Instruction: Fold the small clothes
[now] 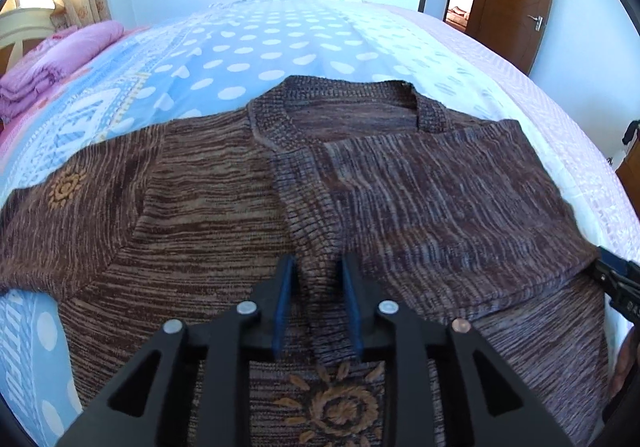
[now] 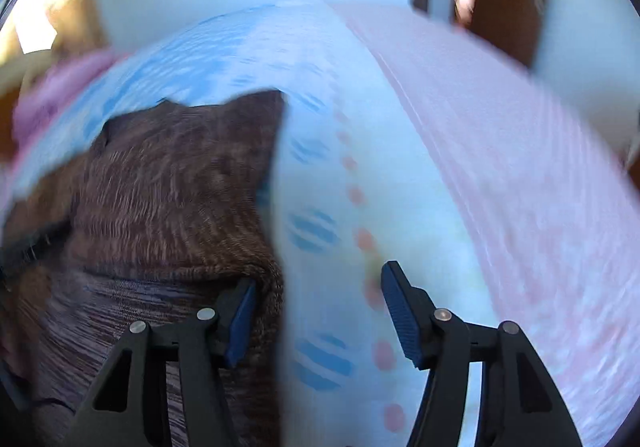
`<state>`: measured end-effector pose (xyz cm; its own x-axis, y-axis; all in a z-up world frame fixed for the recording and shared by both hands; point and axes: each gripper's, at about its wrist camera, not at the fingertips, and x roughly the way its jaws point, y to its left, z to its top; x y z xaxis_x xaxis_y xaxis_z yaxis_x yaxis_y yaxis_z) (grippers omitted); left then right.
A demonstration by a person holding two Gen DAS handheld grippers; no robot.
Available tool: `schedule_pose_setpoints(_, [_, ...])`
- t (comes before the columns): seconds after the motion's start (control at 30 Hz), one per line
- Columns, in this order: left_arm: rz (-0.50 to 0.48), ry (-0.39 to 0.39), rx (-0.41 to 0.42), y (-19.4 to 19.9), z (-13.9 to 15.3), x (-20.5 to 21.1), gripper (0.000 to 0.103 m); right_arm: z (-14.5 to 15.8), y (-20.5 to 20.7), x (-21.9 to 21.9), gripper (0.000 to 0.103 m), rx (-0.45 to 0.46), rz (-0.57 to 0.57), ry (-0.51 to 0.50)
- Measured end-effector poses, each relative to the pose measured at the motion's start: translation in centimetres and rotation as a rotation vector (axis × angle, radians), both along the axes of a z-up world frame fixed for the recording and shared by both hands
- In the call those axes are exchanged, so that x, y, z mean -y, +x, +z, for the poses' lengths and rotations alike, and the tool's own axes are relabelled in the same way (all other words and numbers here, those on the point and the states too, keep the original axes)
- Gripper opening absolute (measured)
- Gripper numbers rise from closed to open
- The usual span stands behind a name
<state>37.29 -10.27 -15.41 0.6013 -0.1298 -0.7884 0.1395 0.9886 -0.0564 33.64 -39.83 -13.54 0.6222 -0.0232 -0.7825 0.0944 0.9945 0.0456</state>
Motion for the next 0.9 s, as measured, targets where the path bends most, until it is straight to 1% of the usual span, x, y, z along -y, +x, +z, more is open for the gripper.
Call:
schedule_pose_setpoints(0.03, [-0.002,0.002,0.006,0.0,0.0,0.0,0.030,0.1,-0.4,-0.4,0.061,0.007,0.014,-0.036])
schedule_pose_setpoints(0.1, [0.003,0.018,0.009,-0.3,0.3,-0.1,0.038,0.5,-1.1,-1.1,0.061,-0.002,0.032,-0.063])
schedule_pose_setpoints(0.13, [0.016,0.008,0.017,-0.5,0.7,-0.6,0.040,0.8,-1.4,-1.1,0.061,0.001,0.028,-0.067])
schedule_pose_setpoints(0.17, [0.023,-0.009,0.031,-0.7,1.1,-0.9,0.041,1.8,-2.0,-1.2,0.061,0.032,0.014,-0.073])
schedule_pose_setpoints(0.2, [0.031,-0.027,0.058,-1.0,1.7,-1.4,0.048,2.5,-2.4,-1.4,0.062,0.062,0.012,-0.079])
schedule_pose_setpoints(0.27, [0.046,0.001,0.080,-1.1,2.1,-1.5,0.059,4.0,-3.0,-2.5,0.062,0.108,0.029,-0.114])
schedule_pose_setpoints(0.3, [0.045,0.017,0.078,-0.9,2.1,-1.4,0.059,4.9,-2.8,-3.5,0.062,0.133,0.059,-0.124])
schedule_pose_setpoints(0.33, [0.043,0.024,0.070,-0.8,1.9,-1.3,0.059,5.2,-2.7,-4.8,0.062,0.144,0.088,-0.125])
schedule_pose_setpoints(0.4, [0.047,0.051,0.024,-0.1,1.0,-1.1,0.059,6.0,-1.5,-6.8,0.062,0.133,0.151,-0.155])
schedule_pose_setpoints(0.47, [0.055,0.043,-0.005,0.1,0.2,-1.2,0.059,6.5,-0.8,-7.5,0.062,0.128,0.149,-0.169])
schedule_pose_setpoints(0.5, [0.062,0.025,0.003,-0.1,0.1,-1.5,0.059,6.7,-0.7,-7.3,0.062,0.120,0.133,-0.179])
schedule_pose_setpoints(0.57, [0.057,0.015,0.013,-0.2,-0.1,-1.6,0.060,6.9,-1.4,-6.5,0.062,0.124,0.084,-0.203])
schedule_pose_setpoints(0.6, [0.057,0.018,0.018,-0.3,-0.2,-1.5,0.063,7.1,-1.7,-5.8,0.062,0.139,0.065,-0.197])
schedule_pose_setpoints(0.63, [0.058,0.020,0.020,-0.3,-0.3,-1.5,0.064,7.3,-1.8,-5.7,0.063,0.154,0.080,-0.170])
schedule_pose_setpoints(0.67, [0.058,0.016,0.019,-0.2,-0.3,-1.4,0.067,7.5,-1.6,-6.0,0.063,0.163,0.104,-0.143])
schedule_pose_setpoints(0.73, [0.059,0.013,0.015,-0.1,-0.4,-1.5,0.070,7.2,-0.6,-7.2,0.062,0.165,0.194,-0.060])
schedule_pose_setpoints(0.83, [0.072,-0.003,0.009,-0.2,-0.5,-2.1,0.077,5.0,1.3,-8.1,0.062,0.102,0.296,0.098])
schedule_pose_setpoints(0.87, [0.082,0.002,0.006,-0.2,-0.5,-2.3,0.085,3.8,2.0,-8.4,0.062,0.070,0.319,0.129])
schedule_pose_setpoints(0.9, [0.092,0.009,0.003,-0.3,-0.5,-2.5,0.097,2.2,2.6,-8.5,0.062,0.026,0.322,0.134])
